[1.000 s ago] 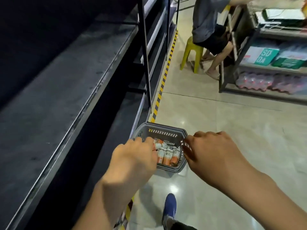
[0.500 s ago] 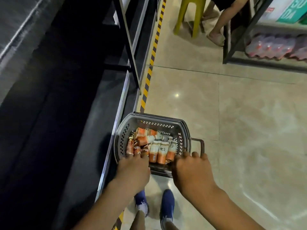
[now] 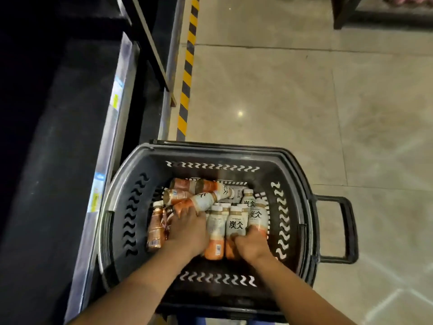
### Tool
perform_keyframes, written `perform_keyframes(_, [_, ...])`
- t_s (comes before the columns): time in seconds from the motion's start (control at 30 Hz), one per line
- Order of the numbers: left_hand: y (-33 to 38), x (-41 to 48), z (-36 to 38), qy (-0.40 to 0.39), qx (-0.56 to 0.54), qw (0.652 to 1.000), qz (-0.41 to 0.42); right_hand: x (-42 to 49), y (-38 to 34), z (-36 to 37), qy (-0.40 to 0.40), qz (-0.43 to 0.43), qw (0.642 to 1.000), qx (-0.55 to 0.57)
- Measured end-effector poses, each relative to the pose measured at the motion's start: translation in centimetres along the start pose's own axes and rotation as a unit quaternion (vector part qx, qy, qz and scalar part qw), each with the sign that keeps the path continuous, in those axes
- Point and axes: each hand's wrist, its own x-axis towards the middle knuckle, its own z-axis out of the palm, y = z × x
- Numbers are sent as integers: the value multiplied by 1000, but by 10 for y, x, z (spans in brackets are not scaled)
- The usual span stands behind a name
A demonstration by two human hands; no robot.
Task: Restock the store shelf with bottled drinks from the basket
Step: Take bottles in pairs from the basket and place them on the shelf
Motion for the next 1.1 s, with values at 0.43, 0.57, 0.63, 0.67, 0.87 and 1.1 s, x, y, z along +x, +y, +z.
perform_keyframes(0.43, [-21,148,94,139,88,985,-52,136,18,71,143,49,986,-70])
perform_keyframes(0.57, [-24,159,93,146,77,985,-52,141,26,76,175,35,978,-108])
perform_keyframes(0.63, [-26,155,88,131,59,988,-50,139,30,78,174,34,979,-104])
perform_keyframes(0.67, [-30,150,87,120,42,990,-55,137,31,79,169,36,981,-94])
perform_keyframes(0.87, [-60,87,87,51,-293,933,-203,106,24,73,115,-19,982,151])
perform_keyframes(1.1, [-31,-42,24,20,-596,785,-167,-15,-4,9,49,-93,959,264])
